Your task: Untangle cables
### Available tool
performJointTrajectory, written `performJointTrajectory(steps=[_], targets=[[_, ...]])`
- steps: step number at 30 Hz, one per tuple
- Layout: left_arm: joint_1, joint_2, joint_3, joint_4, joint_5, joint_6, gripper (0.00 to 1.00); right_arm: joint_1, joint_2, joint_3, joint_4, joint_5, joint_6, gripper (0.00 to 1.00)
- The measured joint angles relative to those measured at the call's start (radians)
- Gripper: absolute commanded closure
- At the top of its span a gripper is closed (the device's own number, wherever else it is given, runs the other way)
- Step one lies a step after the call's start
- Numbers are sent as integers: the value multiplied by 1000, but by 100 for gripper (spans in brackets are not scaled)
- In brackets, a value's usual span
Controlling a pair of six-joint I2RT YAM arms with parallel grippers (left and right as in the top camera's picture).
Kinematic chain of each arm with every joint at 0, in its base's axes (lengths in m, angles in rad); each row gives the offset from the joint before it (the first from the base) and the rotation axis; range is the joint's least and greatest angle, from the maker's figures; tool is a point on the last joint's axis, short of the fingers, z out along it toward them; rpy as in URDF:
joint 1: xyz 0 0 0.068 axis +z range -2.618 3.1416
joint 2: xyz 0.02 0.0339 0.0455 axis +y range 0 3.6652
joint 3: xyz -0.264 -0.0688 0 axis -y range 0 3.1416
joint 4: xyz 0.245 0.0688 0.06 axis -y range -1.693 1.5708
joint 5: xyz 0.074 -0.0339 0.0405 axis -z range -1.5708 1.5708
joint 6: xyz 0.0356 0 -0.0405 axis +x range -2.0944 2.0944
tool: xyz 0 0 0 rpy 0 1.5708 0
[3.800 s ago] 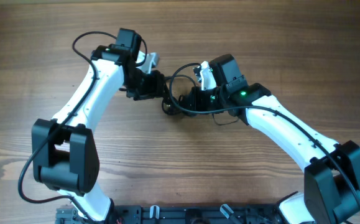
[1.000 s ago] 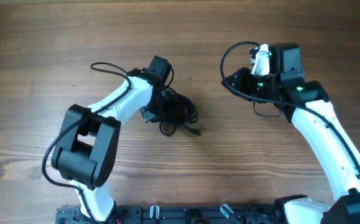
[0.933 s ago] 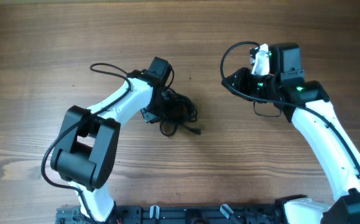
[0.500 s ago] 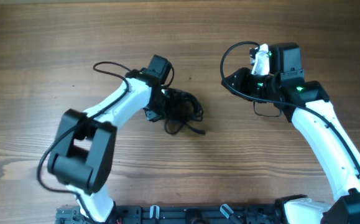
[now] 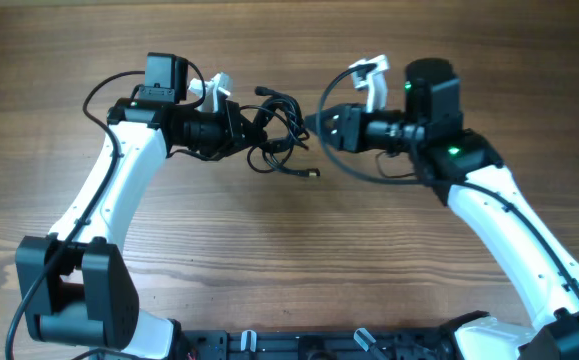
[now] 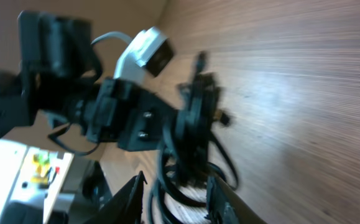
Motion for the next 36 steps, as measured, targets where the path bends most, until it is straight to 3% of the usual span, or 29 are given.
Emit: performJointTrajectory(steps=[7, 11, 15, 20, 25, 29, 36], targets=[[7, 0, 0, 0, 8, 48, 96, 69, 0, 0, 5, 61, -5, 61], [6, 0, 0, 0, 11, 43, 96, 75, 0, 3, -142, 135, -13, 67], [4, 0, 0, 21, 35, -21, 96, 67, 0, 4, -237, 246, 64, 52], [10, 0, 0, 174, 102, -241, 96, -39, 0, 3, -127, 190, 164, 37], [14, 0, 0, 315, 118, -496, 96, -71, 1, 4, -63, 32, 205, 39], [18, 0, 0, 430, 121, -662, 96, -68, 1, 4, -177, 69, 261, 36], [27, 0, 0, 552, 59, -958, 96, -49, 1, 4, -169, 127, 320, 33]])
